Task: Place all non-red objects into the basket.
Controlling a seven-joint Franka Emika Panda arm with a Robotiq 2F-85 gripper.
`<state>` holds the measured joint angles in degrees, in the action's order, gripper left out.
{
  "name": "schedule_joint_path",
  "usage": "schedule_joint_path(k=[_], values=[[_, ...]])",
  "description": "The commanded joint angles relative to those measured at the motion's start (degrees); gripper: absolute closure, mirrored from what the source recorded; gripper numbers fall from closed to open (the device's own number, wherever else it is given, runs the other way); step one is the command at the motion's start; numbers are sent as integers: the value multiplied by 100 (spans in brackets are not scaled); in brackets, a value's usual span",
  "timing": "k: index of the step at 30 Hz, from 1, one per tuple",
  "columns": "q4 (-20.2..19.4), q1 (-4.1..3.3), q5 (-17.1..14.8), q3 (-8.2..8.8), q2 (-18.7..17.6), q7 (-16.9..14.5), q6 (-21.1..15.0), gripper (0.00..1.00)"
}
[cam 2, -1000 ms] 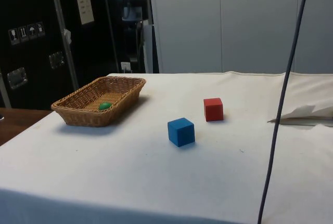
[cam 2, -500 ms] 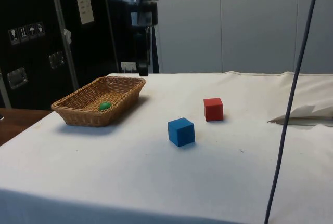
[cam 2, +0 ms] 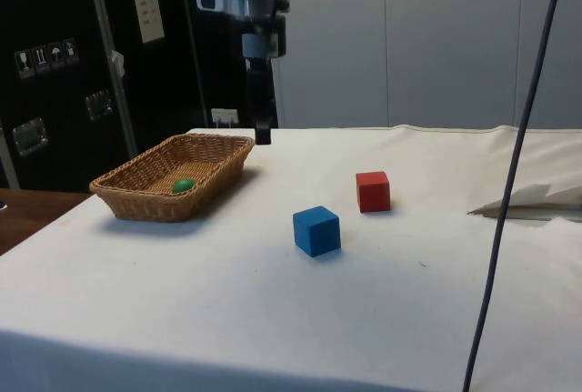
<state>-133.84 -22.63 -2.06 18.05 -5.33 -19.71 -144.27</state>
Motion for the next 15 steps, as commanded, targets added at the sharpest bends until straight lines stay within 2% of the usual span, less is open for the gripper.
schedule_joint_path(k=[1,3,10,11,12,15], values=[[-52,-6,-29,-11,40,-74,-46,0],[-11,0,0,-6,0,-74,0,0],[-92,-23,29,-143,57,-195,-11,0],[-52,0,0,-155,17,-212,6,0],[-103,-23,40,-195,63,-195,-11,0],[-120,-23,40,-281,69,-189,-17,0]])
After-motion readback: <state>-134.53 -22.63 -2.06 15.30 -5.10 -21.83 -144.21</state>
